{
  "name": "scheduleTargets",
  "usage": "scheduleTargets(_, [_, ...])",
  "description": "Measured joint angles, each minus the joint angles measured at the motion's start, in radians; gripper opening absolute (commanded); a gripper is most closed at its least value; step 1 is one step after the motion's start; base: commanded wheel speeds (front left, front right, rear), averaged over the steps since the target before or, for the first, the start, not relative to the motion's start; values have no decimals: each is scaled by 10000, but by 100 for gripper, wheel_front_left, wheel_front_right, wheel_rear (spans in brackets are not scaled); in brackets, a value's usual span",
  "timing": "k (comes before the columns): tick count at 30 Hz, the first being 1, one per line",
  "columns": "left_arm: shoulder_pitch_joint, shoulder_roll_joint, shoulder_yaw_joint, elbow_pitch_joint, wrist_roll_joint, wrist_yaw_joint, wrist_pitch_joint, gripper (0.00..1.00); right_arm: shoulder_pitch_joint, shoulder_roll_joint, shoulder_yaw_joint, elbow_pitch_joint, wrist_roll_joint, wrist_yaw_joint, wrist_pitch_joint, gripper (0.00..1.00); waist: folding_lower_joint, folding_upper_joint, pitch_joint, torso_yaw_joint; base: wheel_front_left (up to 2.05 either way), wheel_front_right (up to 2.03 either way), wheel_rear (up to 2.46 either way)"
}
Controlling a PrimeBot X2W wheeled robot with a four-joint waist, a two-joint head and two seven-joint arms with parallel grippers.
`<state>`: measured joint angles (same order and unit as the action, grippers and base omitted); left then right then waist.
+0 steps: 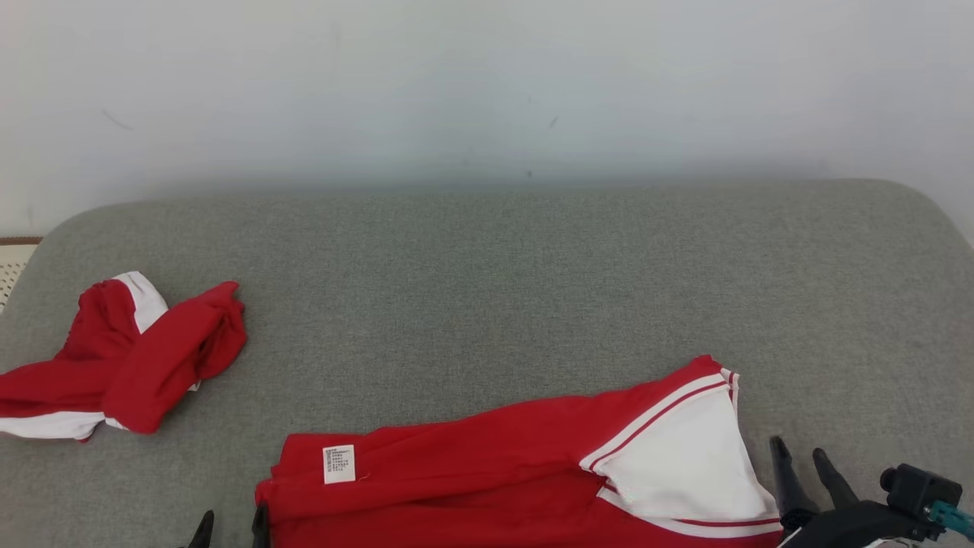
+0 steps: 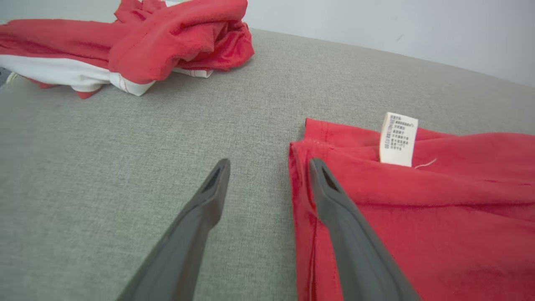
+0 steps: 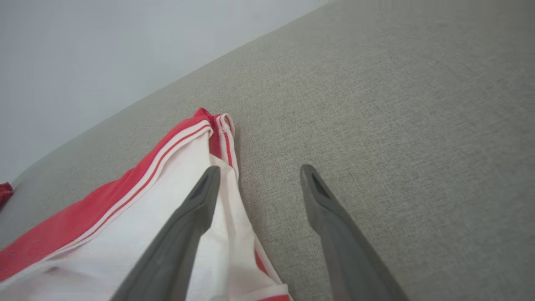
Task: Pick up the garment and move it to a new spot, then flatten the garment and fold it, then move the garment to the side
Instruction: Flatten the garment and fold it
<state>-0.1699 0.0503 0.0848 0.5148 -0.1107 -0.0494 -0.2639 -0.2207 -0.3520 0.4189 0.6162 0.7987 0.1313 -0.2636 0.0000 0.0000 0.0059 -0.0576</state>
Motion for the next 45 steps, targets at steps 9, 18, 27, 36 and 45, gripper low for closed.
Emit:
scheduleTargets(9, [616, 4, -401, -616, -178, 291, 0, 100, 33, 328, -395, -121, -968, 0, -4, 100, 0, 0, -31, 327, 0, 0, 0])
scheduleTargets(18, [623, 2, -721, -932, -182, 468, 0, 100, -544, 382, -12, 1361, -1103, 0, -2, 100, 0, 0, 67, 714, 0, 0, 0])
scheduleTargets(27, [563, 2, -880, -1081, -190, 508, 0, 100, -1202, 401, 865, 2495, -566, -8, 84, 100, 0, 0, 354, 969, 0, 0, 0])
scheduleTargets(36, [489, 4, -817, -1212, -56, 466, 0, 100, -1586, 253, 1743, 2936, 222, 4, 84, 0, -1, 0, 422, 1193, 0, 0, 0])
scheduleTargets(45, [621, 0, -853, -1241, -77, 472, 0, 100, -1954, -596, 932, 3536, 422, 4, 23, 0, 0, 2, 304, 965, 0, 0, 0])
